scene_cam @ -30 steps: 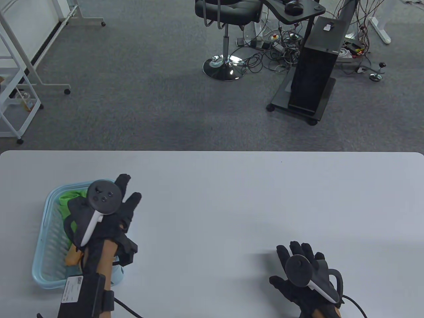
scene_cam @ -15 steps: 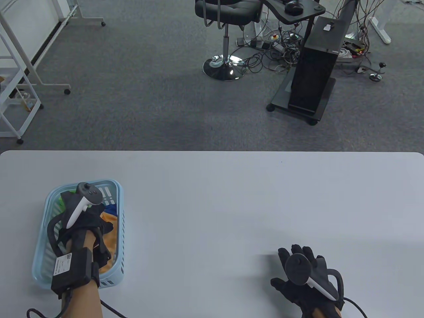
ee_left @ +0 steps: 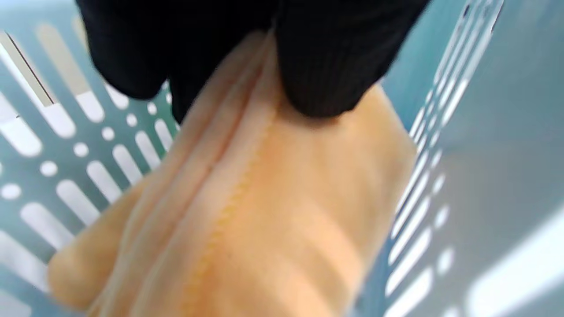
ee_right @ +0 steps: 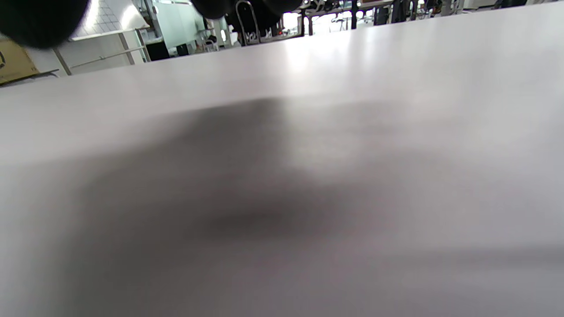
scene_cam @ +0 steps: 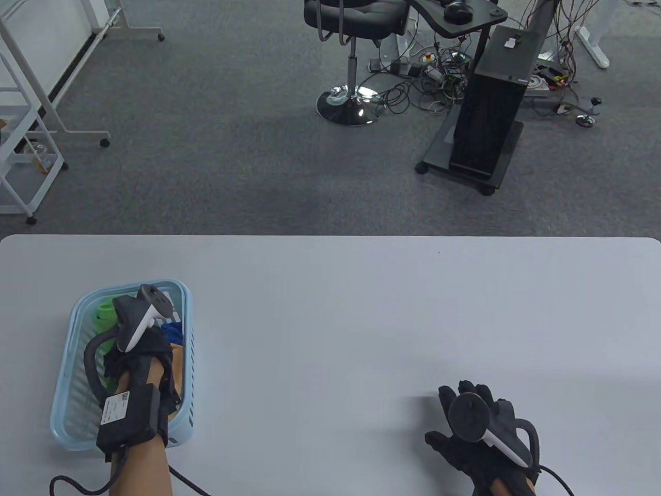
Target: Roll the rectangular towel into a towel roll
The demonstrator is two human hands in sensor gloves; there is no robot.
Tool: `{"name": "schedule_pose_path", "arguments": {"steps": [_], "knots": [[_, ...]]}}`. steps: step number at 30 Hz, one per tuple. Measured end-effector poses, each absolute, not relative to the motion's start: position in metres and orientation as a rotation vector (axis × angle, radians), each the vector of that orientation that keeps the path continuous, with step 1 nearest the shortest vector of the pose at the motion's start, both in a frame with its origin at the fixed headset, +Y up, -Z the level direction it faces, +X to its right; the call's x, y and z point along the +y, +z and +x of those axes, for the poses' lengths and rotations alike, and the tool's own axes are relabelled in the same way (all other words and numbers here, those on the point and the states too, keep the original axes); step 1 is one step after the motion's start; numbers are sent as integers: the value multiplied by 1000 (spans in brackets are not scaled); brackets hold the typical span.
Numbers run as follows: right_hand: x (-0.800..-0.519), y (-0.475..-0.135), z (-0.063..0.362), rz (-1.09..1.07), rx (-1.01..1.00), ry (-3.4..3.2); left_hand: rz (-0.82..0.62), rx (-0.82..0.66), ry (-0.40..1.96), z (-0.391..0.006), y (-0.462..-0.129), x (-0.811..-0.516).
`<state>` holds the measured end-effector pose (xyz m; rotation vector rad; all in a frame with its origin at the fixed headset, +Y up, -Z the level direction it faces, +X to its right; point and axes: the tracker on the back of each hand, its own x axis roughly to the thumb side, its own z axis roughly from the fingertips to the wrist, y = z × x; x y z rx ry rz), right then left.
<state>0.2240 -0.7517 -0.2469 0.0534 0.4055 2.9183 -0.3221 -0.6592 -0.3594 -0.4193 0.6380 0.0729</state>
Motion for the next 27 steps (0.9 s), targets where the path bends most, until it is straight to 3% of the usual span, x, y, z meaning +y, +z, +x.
{"name": "schedule_pose_path", "arguments": {"steps": [3, 7, 10, 13, 16, 23, 27], "knots": [[-751, -246, 223, 60, 401, 2907, -299, 639, 126, -316, -350, -620], [-752, -247, 221, 81, 408, 2900, 61, 611, 79, -284, -323, -533], [-751, -246, 218, 97, 407, 2897, 271, 498, 170, -247, -296, -475], [-750, -244, 217, 106, 398, 2904, 297, 332, 251, -211, -283, -459], [-751, -245, 216, 116, 412, 2894, 214, 212, 345, -169, -279, -489], [-753, -245, 215, 129, 446, 2888, -231, 120, 418, -96, -314, -654], [-753, -244, 216, 120, 444, 2883, -345, 101, 421, -84, -319, -707]]}}
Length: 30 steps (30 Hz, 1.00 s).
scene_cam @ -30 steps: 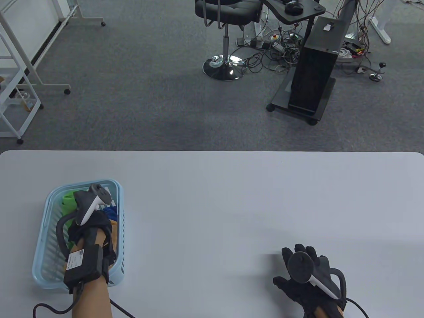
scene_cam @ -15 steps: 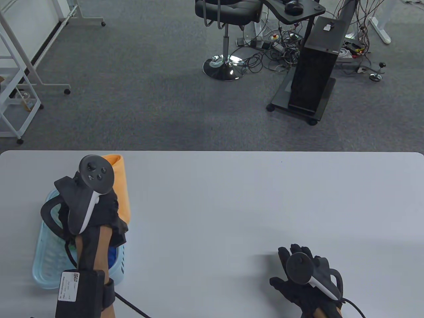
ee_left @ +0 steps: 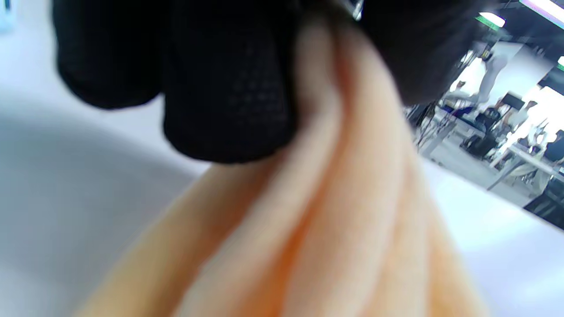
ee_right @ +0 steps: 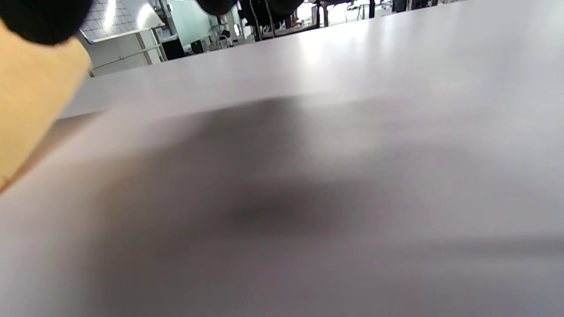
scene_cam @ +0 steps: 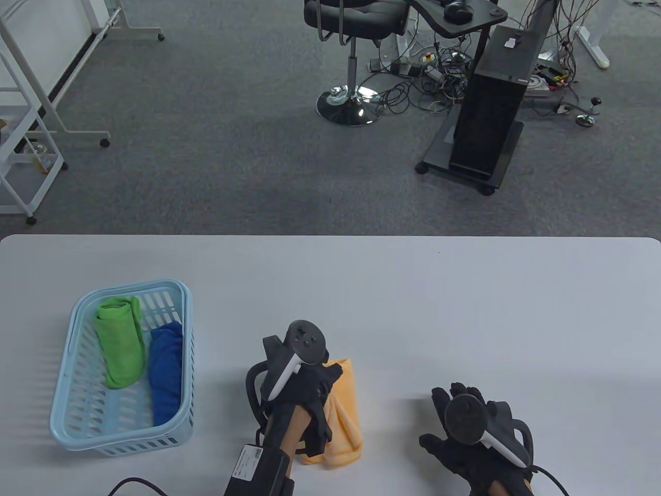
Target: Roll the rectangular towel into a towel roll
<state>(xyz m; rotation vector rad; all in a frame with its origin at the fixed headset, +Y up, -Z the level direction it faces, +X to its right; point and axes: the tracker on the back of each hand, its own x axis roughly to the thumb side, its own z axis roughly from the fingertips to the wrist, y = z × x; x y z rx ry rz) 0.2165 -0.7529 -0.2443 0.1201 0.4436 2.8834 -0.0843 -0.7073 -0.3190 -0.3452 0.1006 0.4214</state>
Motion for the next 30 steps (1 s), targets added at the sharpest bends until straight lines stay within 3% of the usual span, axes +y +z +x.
{"name": "schedule_pose_path", "arguments": {"steps": [8, 12, 18, 22, 30], "knots": [[-755, -247, 219, 105, 475, 2859, -239, 148, 534, -124, -272, -700], [-756, -246, 218, 107, 461, 2870, -213, 190, 429, -135, -252, -721], [-744, -238, 202, 185, 383, 2846, -478, 137, 372, -123, -248, -757], [-738, -239, 176, 210, 411, 2805, -497, 129, 256, -114, -253, -768], [-748, -279, 76, 93, 535, 2878, -351, 126, 535, -124, -252, -756]]}}
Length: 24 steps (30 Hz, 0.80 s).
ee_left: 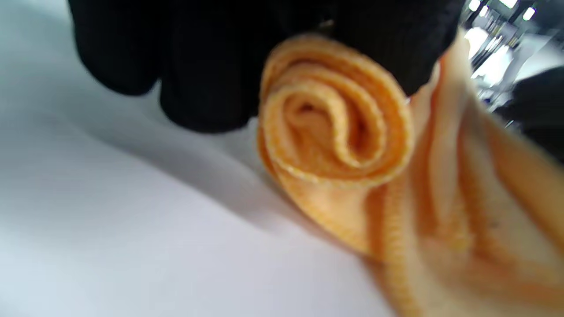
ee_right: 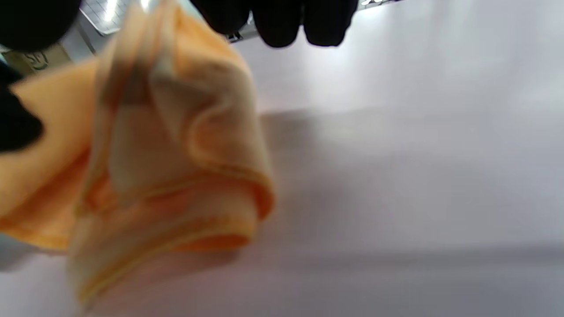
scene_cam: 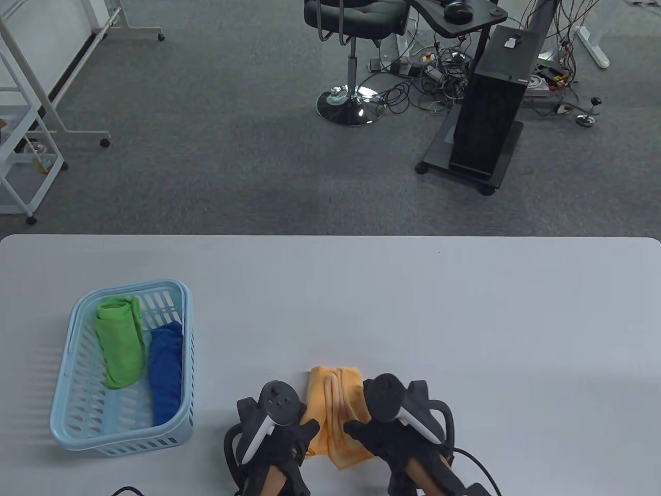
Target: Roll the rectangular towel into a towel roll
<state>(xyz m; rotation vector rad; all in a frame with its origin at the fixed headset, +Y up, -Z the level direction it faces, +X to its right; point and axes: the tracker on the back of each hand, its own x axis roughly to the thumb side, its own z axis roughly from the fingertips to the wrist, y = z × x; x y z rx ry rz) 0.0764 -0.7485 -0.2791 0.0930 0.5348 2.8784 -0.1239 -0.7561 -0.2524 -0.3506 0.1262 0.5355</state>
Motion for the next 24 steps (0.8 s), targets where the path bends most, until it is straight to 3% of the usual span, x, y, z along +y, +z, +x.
{"name": "schedule_pose_path", "arguments": {"steps": [2, 4, 6, 13, 17, 20, 24], "knots": [[-755, -287, 68, 27, 508, 2961, -328, 120, 631, -127, -251, -751], [-754, -292, 74, -76, 274, 2988, -313, 134, 690, -130, -250, -747], [-748, -296, 95, -137, 188, 2962, -271, 149, 688, -136, -250, -744], [-716, -294, 247, -539, 201, 2540, -133, 251, 793, -149, -248, -736], [-735, -279, 305, -674, 199, 2422, -134, 285, 682, -160, -248, -737], [-751, -270, 322, -718, 208, 2521, -105, 309, 623, -161, -248, -739], [-761, -265, 322, -652, 213, 2558, -89, 205, 483, -140, -247, -737]]}}
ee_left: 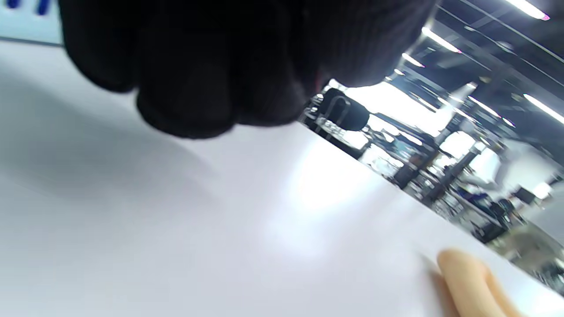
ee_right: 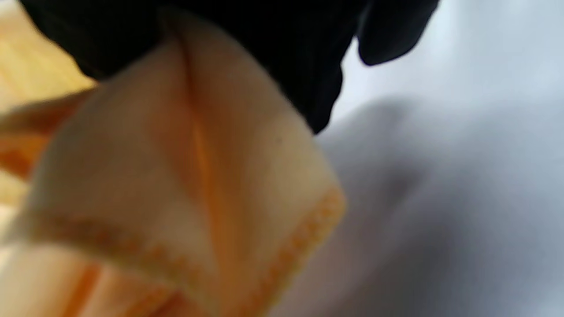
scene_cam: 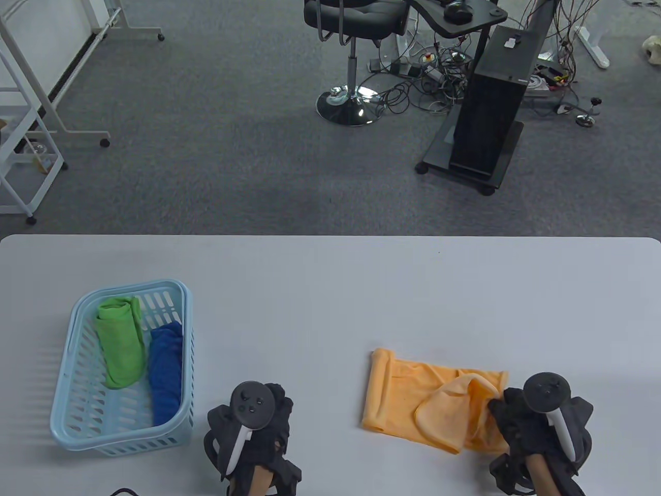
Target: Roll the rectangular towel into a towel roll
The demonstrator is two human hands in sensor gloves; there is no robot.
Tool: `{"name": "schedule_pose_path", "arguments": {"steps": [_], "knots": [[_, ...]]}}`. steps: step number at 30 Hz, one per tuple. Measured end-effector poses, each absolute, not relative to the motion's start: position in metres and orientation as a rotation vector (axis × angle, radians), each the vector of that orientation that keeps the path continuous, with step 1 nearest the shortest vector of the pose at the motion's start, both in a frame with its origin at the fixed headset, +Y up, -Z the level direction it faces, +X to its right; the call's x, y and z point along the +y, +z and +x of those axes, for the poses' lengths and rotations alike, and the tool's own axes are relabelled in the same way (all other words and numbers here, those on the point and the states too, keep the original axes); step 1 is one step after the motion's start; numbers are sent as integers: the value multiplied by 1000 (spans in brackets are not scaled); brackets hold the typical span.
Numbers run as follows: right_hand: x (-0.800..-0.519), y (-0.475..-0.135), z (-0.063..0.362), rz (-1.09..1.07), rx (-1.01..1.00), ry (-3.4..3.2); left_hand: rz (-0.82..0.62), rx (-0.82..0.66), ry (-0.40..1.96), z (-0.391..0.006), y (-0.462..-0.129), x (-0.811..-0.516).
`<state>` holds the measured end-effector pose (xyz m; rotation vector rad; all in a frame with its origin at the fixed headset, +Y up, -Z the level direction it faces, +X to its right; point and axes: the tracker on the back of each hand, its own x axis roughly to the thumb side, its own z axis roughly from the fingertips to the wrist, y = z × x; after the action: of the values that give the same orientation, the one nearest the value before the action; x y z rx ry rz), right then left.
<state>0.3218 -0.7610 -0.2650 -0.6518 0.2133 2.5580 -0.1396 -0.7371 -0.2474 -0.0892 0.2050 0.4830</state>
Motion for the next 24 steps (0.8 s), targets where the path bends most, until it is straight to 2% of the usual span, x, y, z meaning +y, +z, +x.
{"name": "schedule_pose_path", "arguments": {"steps": [4, 6, 7, 9, 12, 14, 16, 18, 21, 24], "knots": [[-760, -266, 298, -482, 318, 2397, -59, 25, 320, -102, -247, -735], [-760, -269, 281, -377, 364, 2384, -121, -181, 303, -77, -252, -742], [-760, -269, 271, -312, 407, 2400, -199, -297, 277, -60, -253, -747], [-760, -270, 259, -244, 436, 2427, -301, -411, 195, -38, -252, -756], [-759, -270, 249, -154, 483, 2396, -363, -499, 5, -10, -256, -767], [-757, -270, 251, -144, 478, 2358, -349, -460, -86, 0, -263, -772], [-754, -269, 257, -179, 429, 2356, -273, -417, -191, 3, -268, -772], [-748, -269, 268, -236, 335, 2397, -130, -370, -227, -4, -270, -762], [-741, -268, 282, -313, 248, 2459, -116, -262, -143, -35, -267, -740], [-738, -269, 293, -379, 212, 2447, -21, -66, 108, -90, -256, -708]]}}
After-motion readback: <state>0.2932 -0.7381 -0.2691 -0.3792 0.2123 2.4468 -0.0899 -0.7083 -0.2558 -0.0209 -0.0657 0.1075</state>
